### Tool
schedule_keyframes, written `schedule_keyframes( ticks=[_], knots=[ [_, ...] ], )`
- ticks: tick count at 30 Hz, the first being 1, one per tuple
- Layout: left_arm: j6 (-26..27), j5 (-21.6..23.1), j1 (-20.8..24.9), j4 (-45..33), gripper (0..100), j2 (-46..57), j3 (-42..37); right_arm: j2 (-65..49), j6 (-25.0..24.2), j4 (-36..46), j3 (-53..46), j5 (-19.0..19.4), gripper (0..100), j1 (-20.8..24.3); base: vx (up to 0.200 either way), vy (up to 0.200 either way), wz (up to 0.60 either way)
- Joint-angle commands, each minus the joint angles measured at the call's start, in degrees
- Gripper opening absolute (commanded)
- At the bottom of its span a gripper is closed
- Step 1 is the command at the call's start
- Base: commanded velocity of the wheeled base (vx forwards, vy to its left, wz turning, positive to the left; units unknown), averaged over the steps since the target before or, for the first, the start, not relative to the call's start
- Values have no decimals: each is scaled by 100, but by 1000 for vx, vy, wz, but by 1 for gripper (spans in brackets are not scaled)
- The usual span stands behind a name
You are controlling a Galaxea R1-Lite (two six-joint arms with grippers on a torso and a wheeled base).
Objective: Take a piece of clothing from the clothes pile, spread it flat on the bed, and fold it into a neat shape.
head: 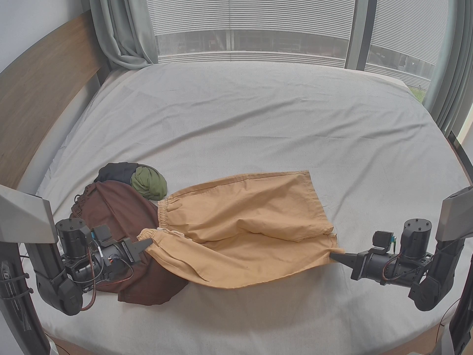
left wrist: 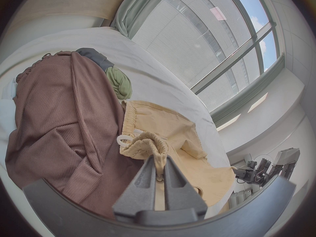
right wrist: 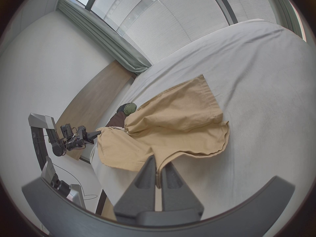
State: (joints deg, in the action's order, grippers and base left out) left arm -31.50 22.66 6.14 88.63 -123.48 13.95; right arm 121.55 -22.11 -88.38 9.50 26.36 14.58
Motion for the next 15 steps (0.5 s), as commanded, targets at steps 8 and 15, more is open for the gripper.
schedule_keyframes(
  ticks=[8,15],
  knots=[
    [-128,-122,18,6,0,-10,214,-176,-162,-4,351,-34,0,1,0,0,0],
    [-234,-157,115,6,0,-10,267,-387,-276,14,632,-52,0,10,0,0,0]
  ],
)
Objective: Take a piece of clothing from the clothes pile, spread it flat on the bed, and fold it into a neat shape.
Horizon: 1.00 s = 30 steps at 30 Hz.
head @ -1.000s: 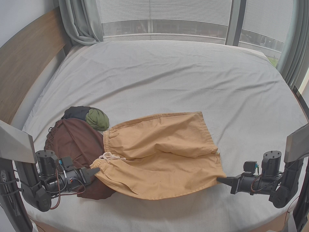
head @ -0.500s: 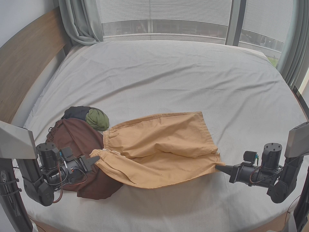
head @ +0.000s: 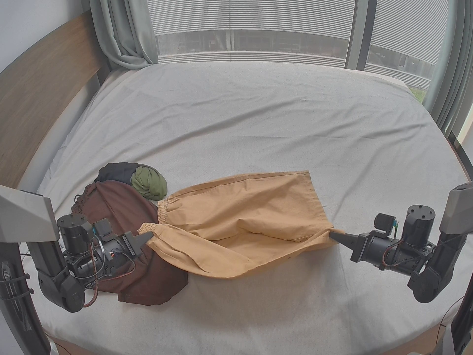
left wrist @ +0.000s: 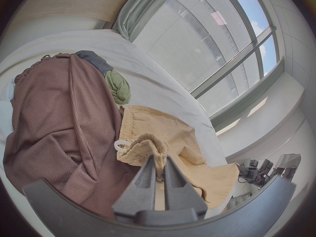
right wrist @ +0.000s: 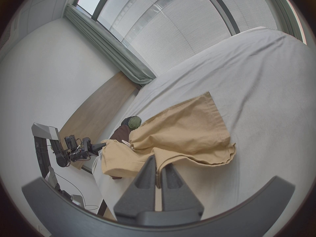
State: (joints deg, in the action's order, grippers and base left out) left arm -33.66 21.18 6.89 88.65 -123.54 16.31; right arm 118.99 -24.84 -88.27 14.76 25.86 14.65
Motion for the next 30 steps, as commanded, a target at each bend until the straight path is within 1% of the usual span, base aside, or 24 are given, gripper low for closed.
schedule_keyframes(
  ticks=[1,8,13,15,20,30],
  knots=[
    [-36,-96,58,3,0,-12,56,-139,-3,3,141,-2,0,-6,0,0,0],
    [-132,-184,76,3,0,-21,136,-139,-12,3,343,-2,0,-94,0,0,0],
    [-211,-193,67,3,0,-12,206,-139,-126,38,624,-2,0,-182,0,0,0],
    [-255,-210,58,3,0,-12,241,-139,-126,196,783,-2,0,-244,0,0,0],
    [-449,-465,76,3,0,-21,399,-148,-135,618,1116,-2,0,-332,0,0,0],
    [-484,-483,76,12,0,-109,426,-192,-135,1418,1925,-2,0,-411,0,0,0]
  ],
)
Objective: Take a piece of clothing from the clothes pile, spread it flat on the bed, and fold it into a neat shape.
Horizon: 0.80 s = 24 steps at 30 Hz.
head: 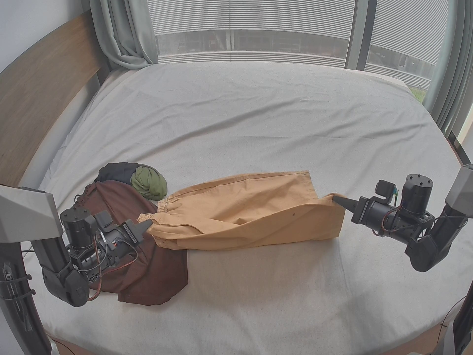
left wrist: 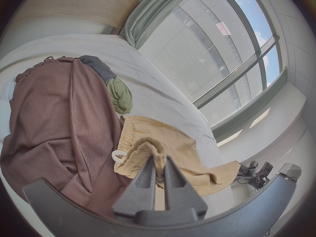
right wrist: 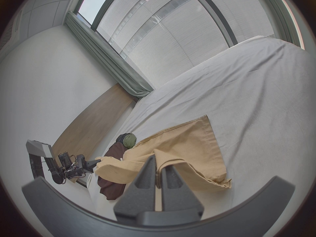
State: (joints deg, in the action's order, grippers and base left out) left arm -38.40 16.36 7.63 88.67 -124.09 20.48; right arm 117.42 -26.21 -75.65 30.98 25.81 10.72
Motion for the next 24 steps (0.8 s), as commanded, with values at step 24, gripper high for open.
schedule_keyframes(
  ticks=[24],
  knots=[
    [-379,-344,107,1,0,-54,378,-53,19,2134,2097,-6,0,-34,0,0,0]
  ],
)
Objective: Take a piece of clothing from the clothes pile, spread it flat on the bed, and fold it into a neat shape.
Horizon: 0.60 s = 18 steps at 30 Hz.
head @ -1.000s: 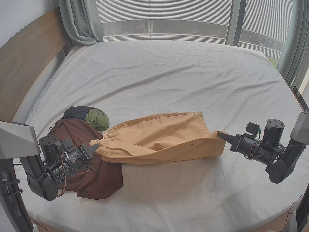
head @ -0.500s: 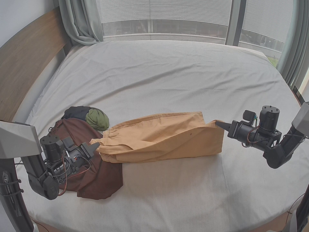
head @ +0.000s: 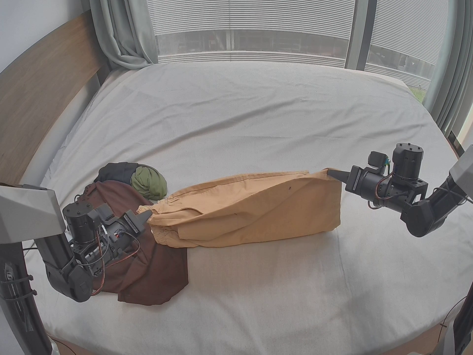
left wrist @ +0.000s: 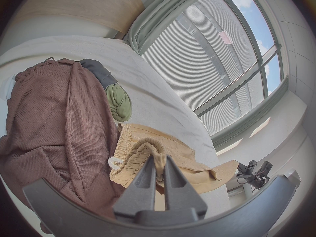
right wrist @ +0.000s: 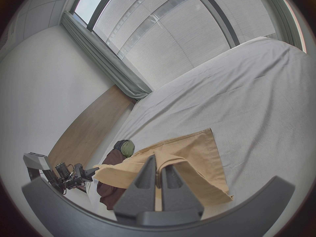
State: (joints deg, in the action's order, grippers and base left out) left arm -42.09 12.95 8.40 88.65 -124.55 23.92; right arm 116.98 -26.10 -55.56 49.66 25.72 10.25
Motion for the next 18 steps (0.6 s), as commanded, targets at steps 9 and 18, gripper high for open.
schedule_keyframes(
  ticks=[9,18],
  knots=[
    [-9,-293,30,3,0,-201,236,-176,35,635,615,3,0,21,0,0,0],
    [-18,-310,30,3,0,-289,280,-307,52,1127,957,-6,0,47,0,0,0]
  ],
)
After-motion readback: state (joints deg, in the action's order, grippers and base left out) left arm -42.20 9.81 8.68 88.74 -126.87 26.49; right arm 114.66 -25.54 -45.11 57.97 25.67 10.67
